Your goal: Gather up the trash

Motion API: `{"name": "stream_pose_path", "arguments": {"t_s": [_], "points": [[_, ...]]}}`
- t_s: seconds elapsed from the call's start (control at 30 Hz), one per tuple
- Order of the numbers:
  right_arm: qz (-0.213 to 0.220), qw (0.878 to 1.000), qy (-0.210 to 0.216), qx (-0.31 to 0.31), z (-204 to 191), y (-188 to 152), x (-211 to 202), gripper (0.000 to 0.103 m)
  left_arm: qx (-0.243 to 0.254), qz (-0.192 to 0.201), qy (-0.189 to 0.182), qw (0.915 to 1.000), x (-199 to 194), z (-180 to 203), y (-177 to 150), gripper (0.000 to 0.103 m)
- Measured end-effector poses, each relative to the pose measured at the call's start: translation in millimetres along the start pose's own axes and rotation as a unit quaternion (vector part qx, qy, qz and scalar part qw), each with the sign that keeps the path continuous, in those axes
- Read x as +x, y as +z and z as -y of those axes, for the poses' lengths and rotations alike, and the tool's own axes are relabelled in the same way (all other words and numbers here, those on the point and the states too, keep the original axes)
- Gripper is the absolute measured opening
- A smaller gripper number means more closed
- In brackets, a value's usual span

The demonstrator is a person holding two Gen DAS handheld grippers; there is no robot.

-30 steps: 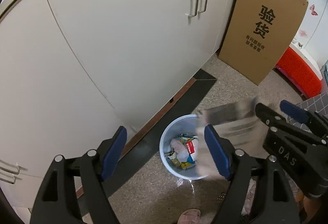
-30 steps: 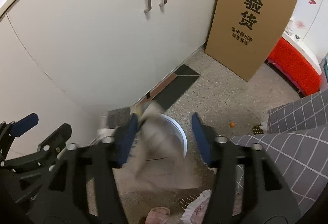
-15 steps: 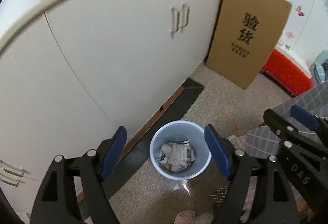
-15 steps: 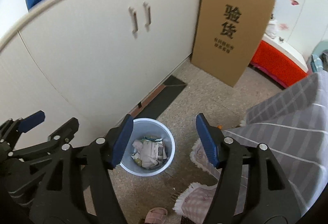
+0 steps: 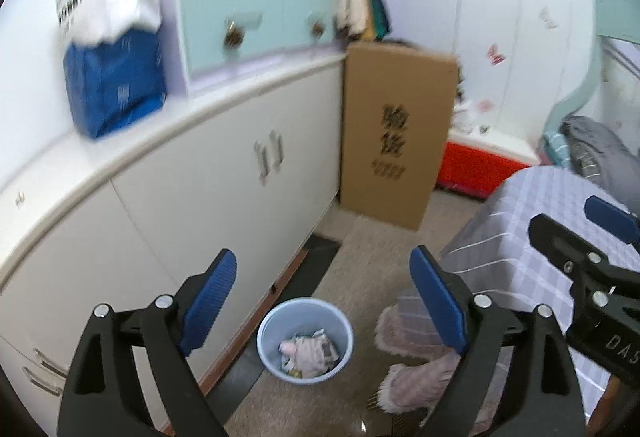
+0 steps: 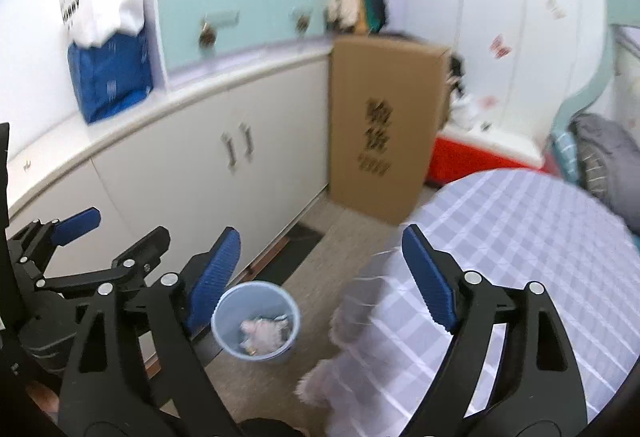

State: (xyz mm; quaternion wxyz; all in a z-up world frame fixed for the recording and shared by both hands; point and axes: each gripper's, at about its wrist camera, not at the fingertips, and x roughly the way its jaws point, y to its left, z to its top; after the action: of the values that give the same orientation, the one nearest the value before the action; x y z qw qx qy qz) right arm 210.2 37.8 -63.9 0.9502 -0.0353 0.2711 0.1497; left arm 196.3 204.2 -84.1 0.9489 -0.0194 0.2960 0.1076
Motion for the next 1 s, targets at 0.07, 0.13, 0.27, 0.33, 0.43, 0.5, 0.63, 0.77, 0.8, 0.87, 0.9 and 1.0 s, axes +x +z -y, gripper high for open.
{"name": "stream_pose_path", "arguments": {"t_s": [0.07,0.13,0.27,0.33,0.43,0.5,0.63,0.77,0.8,0.87,0.9,1.0], "points": [[0.018,1.0,-0.015,0.004,15,0,-25,0.085,0.012,0.025,-0.001,0.9996,-25,14,0,0.089],[0.043,0.999,-0.028,0.01,30,-2,-56,0.086,0.02,0.043,-0.011,0.9988,-48,28,1,0.09],[0.079,0.995,-0.057,0.017,54,-12,-110,0.091,0.031,0.078,-0.035,0.9959,-98,56,-1,0.093],[0.092,0.993,-0.07,0.023,65,-19,-133,0.092,0.04,0.092,-0.039,0.9942,-116,67,-3,0.094],[0.108,0.99,-0.079,0.035,78,-30,-164,0.093,0.053,0.112,-0.051,0.991,-146,84,-7,0.095],[0.117,0.989,-0.083,0.047,87,-37,-185,0.094,0.058,0.121,-0.063,0.9889,-167,96,-12,0.096],[0.133,0.984,-0.095,0.063,97,-50,-223,0.095,0.073,0.13,-0.081,0.9854,-194,113,-20,0.097],[0.161,0.978,-0.114,0.069,101,-62,-255,0.097,0.083,0.149,-0.088,0.9814,-224,123,-29,0.098],[0.167,0.976,-0.118,0.072,103,-65,-262,0.097,0.081,0.155,-0.093,0.9803,-229,123,-30,0.098],[0.175,0.974,-0.124,0.076,103,-71,-271,0.097,0.07,0.165,-0.108,0.9779,-242,123,-34,0.098],[0.178,0.973,-0.128,0.077,104,-75,-275,0.097,0.068,0.168,-0.11,0.9773,-246,124,-36,0.098],[0.183,0.971,-0.127,0.084,104,-87,-284,0.097,0.068,0.176,-0.117,0.9751,-255,128,-42,0.098]]}}
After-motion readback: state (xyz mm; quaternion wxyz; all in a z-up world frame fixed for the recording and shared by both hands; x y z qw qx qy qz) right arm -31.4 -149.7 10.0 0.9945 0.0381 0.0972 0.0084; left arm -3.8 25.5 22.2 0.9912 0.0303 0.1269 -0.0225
